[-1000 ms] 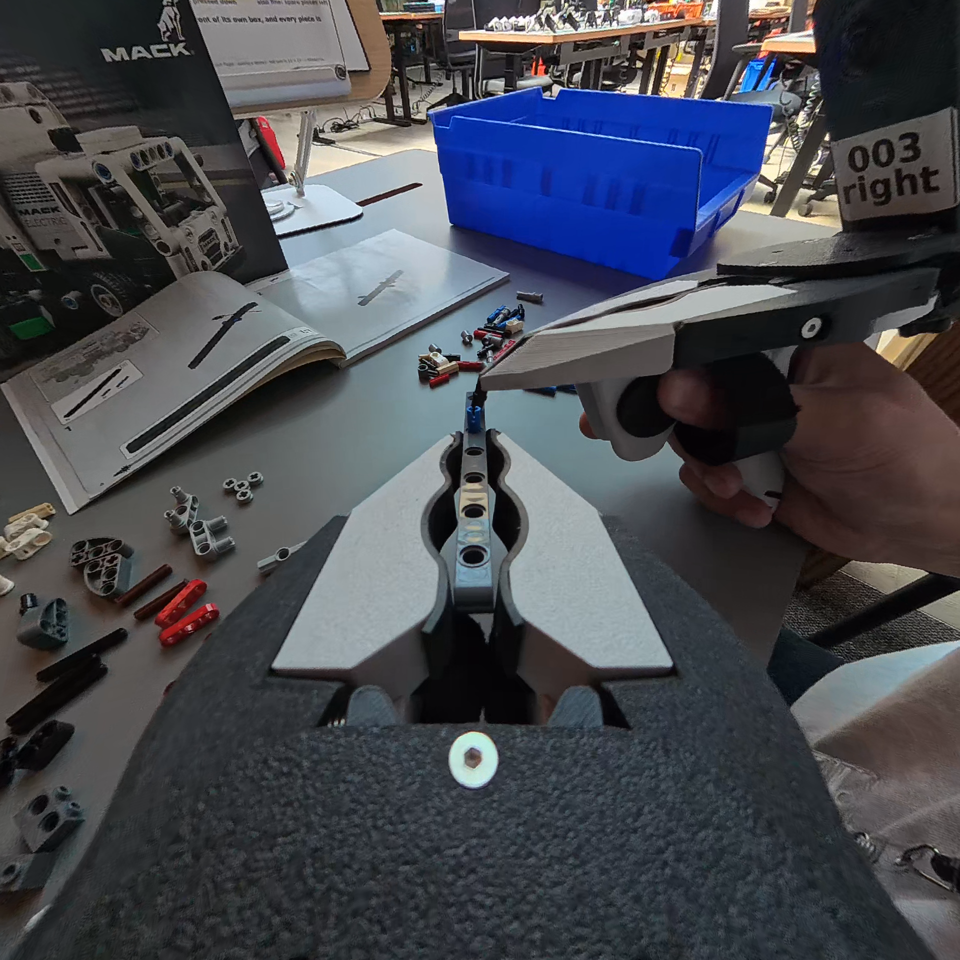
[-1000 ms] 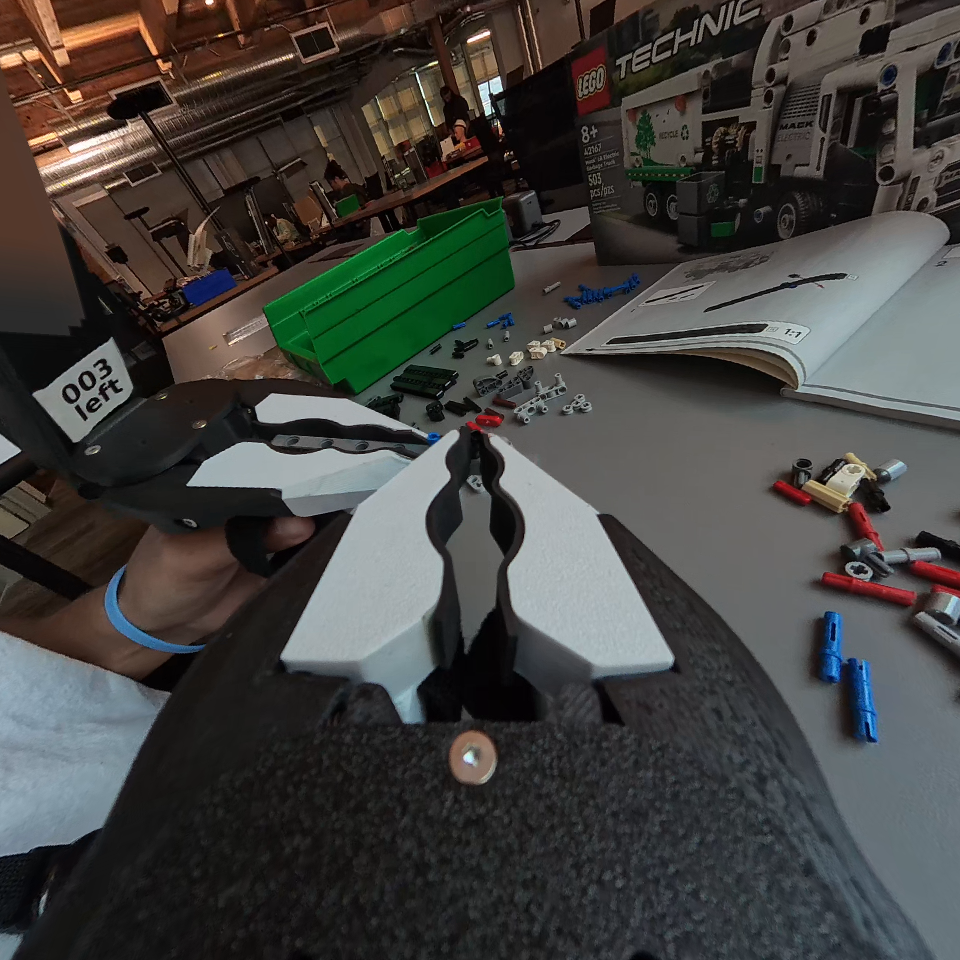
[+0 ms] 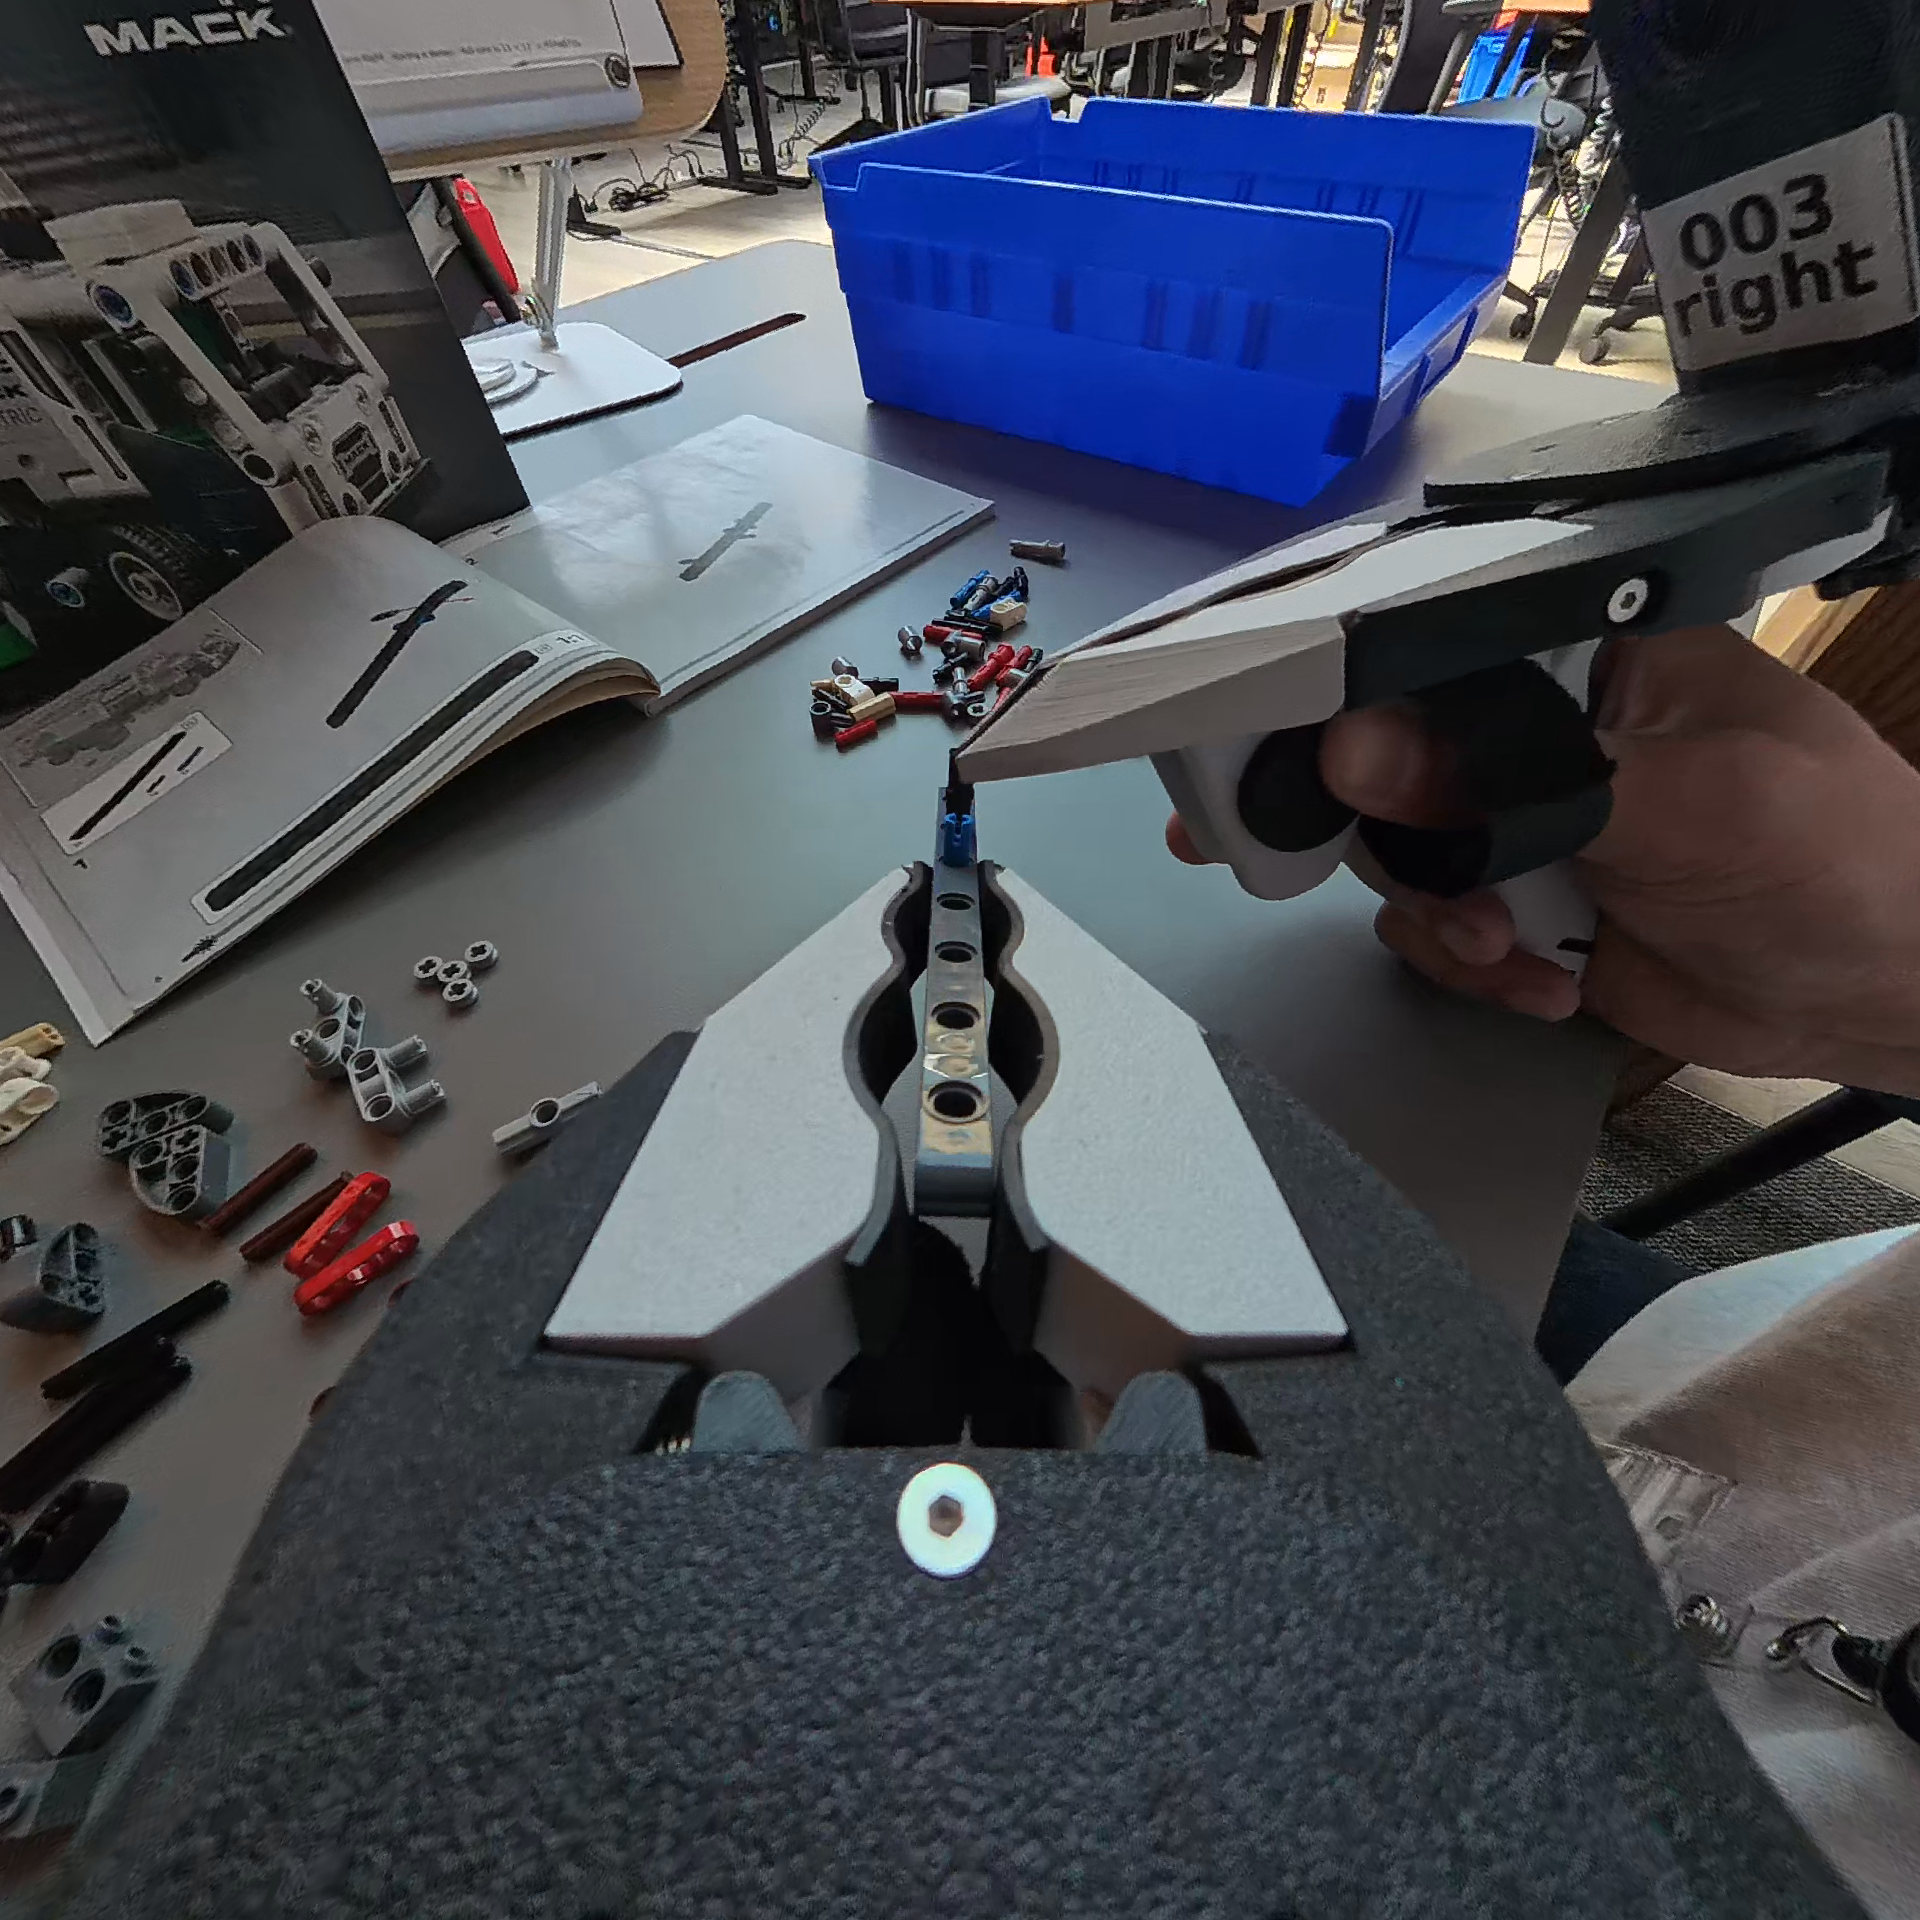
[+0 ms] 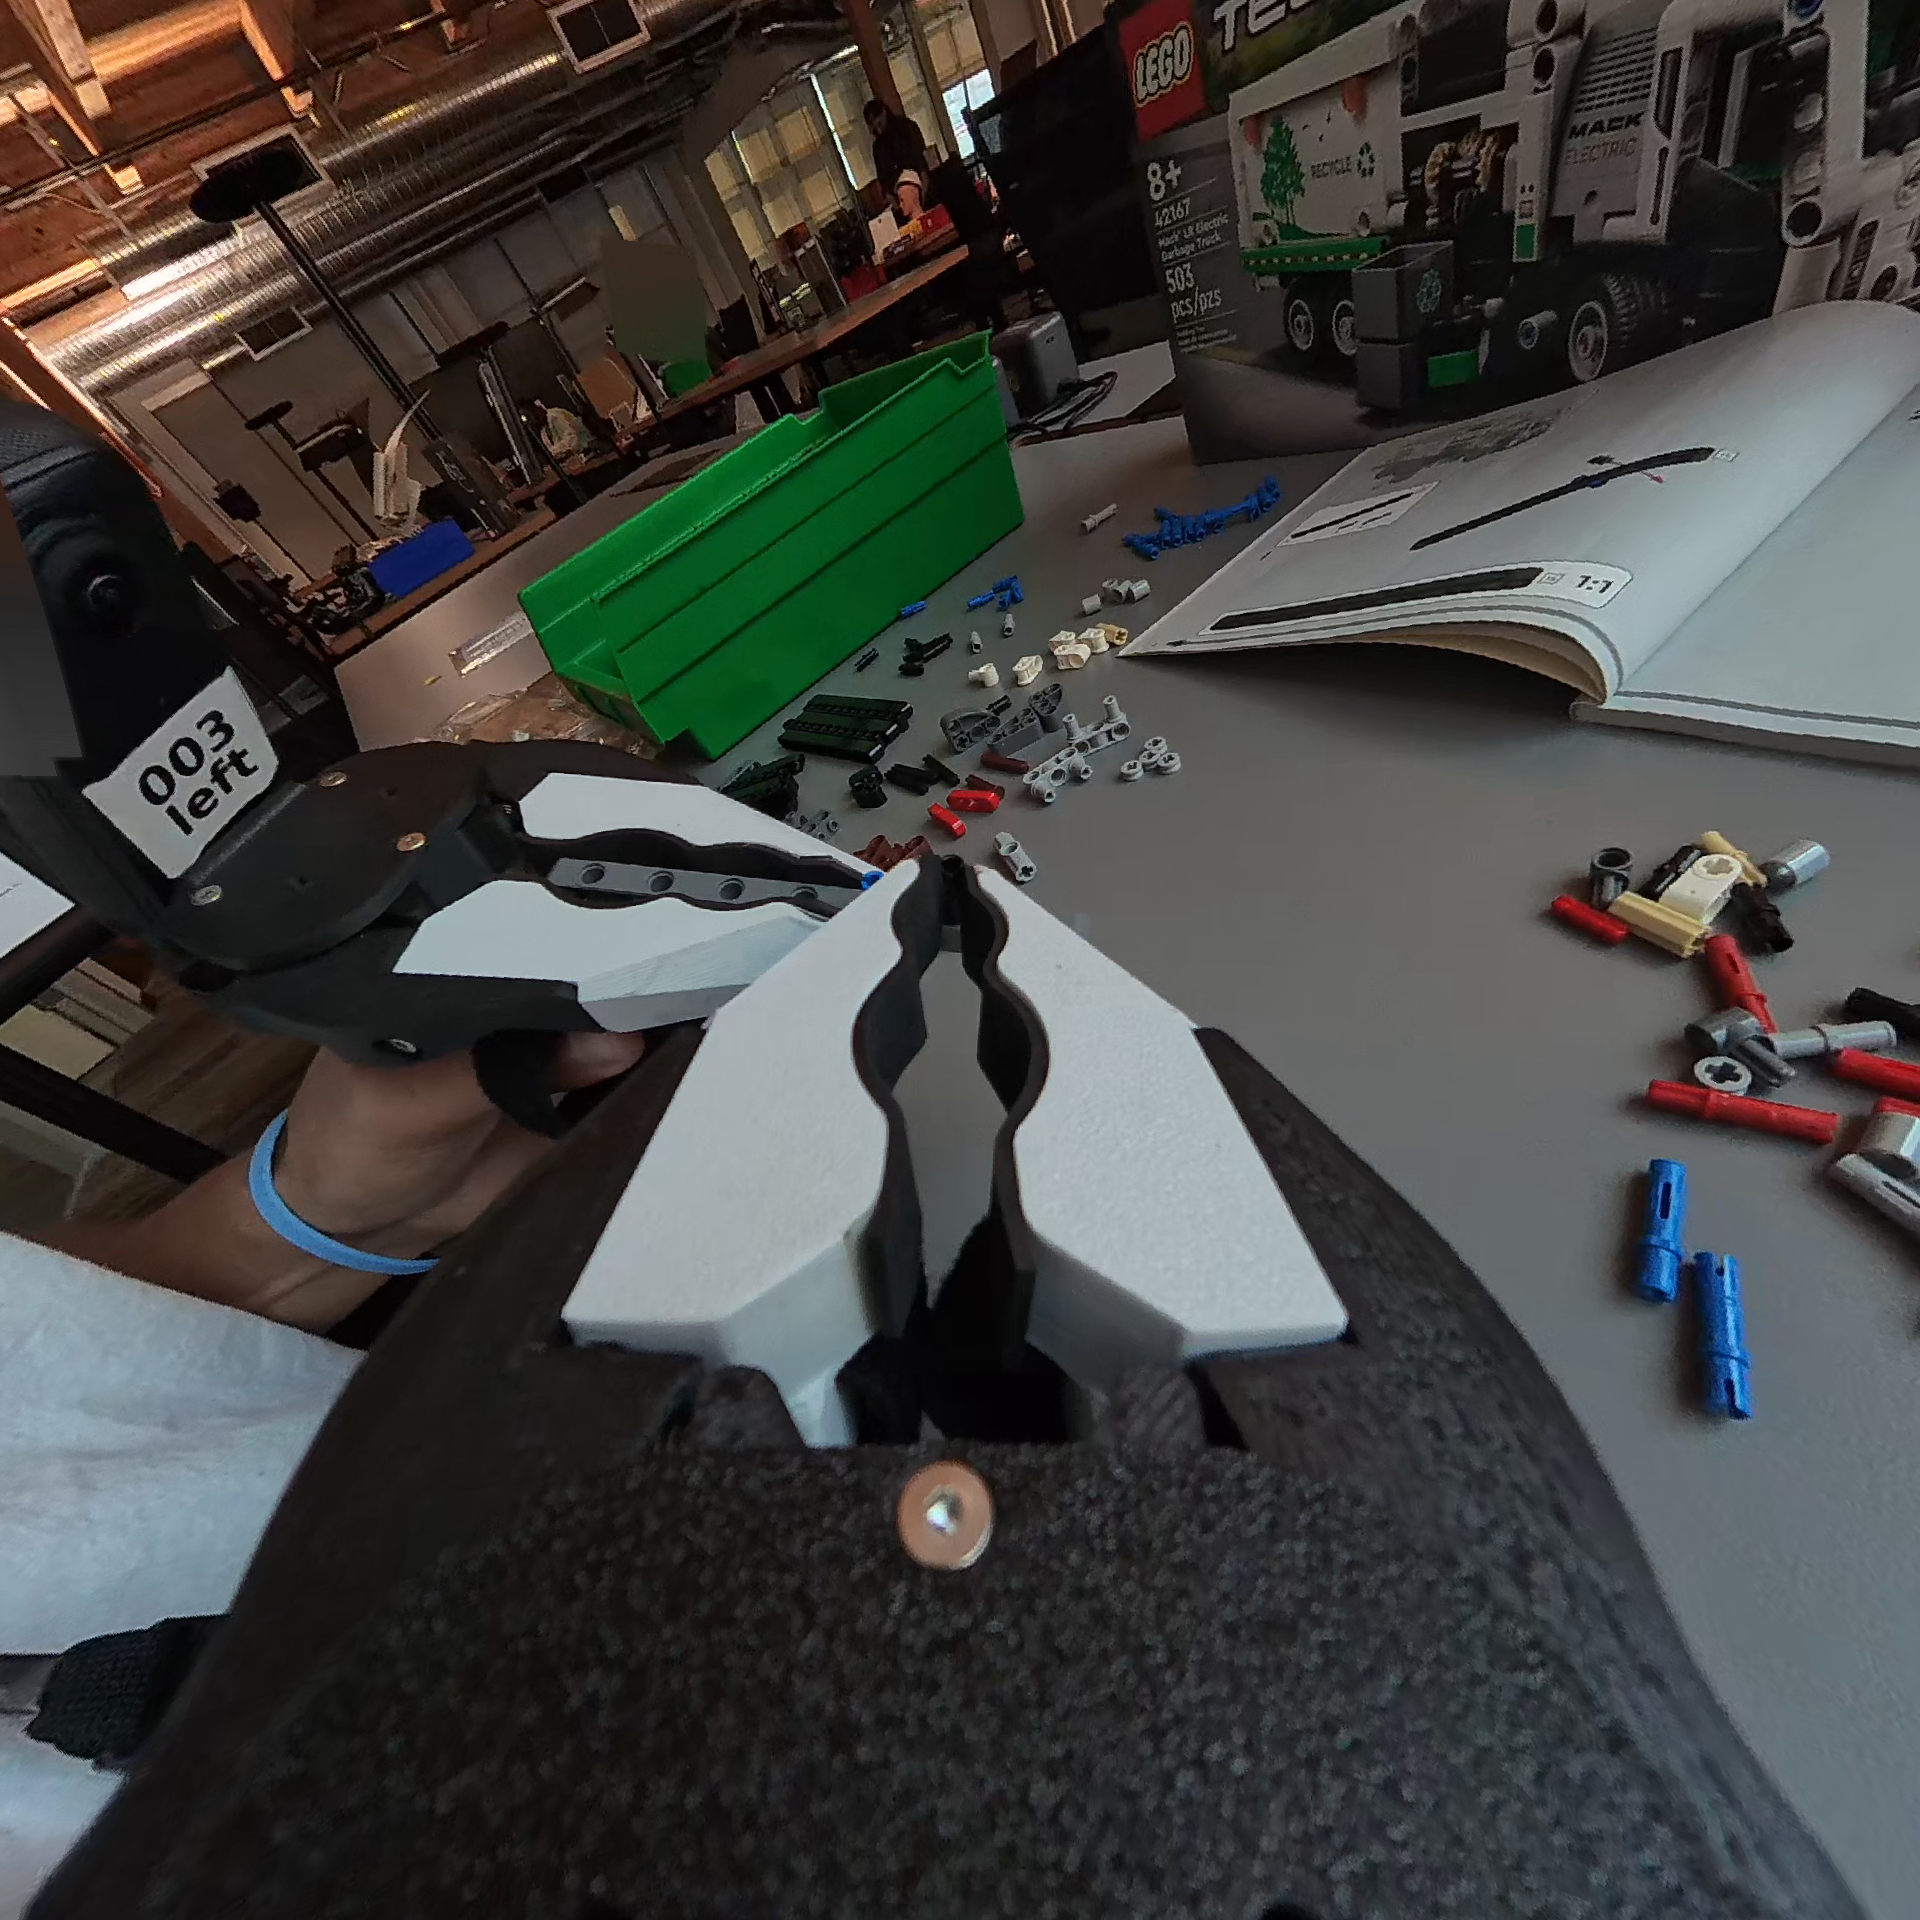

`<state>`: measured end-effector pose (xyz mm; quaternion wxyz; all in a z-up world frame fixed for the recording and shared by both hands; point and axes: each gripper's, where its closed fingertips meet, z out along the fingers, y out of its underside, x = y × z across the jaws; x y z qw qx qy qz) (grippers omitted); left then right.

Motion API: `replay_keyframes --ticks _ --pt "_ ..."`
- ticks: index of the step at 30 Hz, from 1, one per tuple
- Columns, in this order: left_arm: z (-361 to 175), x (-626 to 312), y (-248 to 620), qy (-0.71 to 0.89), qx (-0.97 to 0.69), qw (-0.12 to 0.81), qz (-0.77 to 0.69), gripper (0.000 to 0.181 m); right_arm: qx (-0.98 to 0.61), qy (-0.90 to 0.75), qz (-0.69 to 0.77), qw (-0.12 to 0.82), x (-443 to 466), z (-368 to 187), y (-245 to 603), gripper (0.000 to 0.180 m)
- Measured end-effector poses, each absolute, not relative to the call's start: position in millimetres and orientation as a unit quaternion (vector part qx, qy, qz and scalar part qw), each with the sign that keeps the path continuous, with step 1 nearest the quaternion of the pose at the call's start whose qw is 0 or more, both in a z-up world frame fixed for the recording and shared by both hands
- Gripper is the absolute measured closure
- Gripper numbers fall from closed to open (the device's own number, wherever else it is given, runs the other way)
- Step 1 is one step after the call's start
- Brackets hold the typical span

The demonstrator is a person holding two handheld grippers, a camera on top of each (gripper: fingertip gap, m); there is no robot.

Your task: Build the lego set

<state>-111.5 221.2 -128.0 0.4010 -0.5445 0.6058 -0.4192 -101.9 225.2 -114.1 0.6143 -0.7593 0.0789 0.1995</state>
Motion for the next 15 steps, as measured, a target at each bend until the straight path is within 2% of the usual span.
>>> replay_keyframes --ticks 11,13,15 --pt "-125 -112 227 0.589 -0.554 0.409 -0.423 0.174 -0.762 0.088 0.217 0.604 -101 -117 225 0.177" --pt "-112 -113 225 0.576 -0.532 0.420 -0.457 0.174 -0.784 0.071 0.222 0.575 -112 -126 226 0.180" --pt "-113 -111 221 0.590 -0.522 0.441 -0.430 0.173 -0.807 0.040 0.187 0.558 -121 -133 229 0.180"
